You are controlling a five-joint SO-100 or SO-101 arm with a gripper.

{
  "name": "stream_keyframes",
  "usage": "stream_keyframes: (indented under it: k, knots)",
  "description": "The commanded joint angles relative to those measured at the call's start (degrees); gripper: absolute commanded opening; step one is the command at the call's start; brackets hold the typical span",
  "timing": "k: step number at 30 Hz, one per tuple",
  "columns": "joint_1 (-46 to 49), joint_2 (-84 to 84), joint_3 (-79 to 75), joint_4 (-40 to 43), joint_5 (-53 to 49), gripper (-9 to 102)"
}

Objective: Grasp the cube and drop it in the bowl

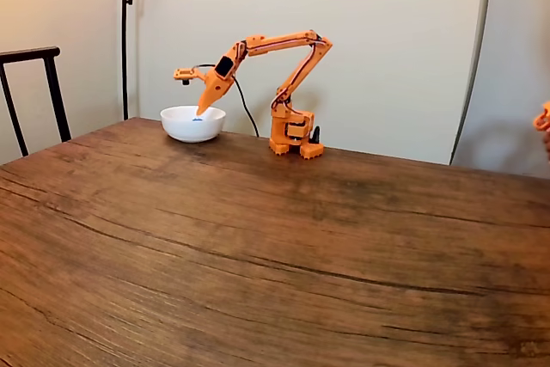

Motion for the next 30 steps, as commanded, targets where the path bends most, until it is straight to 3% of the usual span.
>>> stream_keyframes:
  k: [1, 7, 11, 16, 26, 30]
  knots:
    - [-2.8, 4.5, -5.9, 7.6, -1.1, 30]
    - [-13.3, 16.5, -11.9, 24.4, -6.1, 23]
    - [-22.7, 26.6, -12.4, 31.5, -12.5, 13]
    - [-32.7, 35.6, -11.5, 38.6, -20.7, 8]
    - [-46.6, 37.5, -11.4, 40.5, -21.4, 7]
    - [-52.7, 37.6, -11.4, 40.4, -20.7, 0]
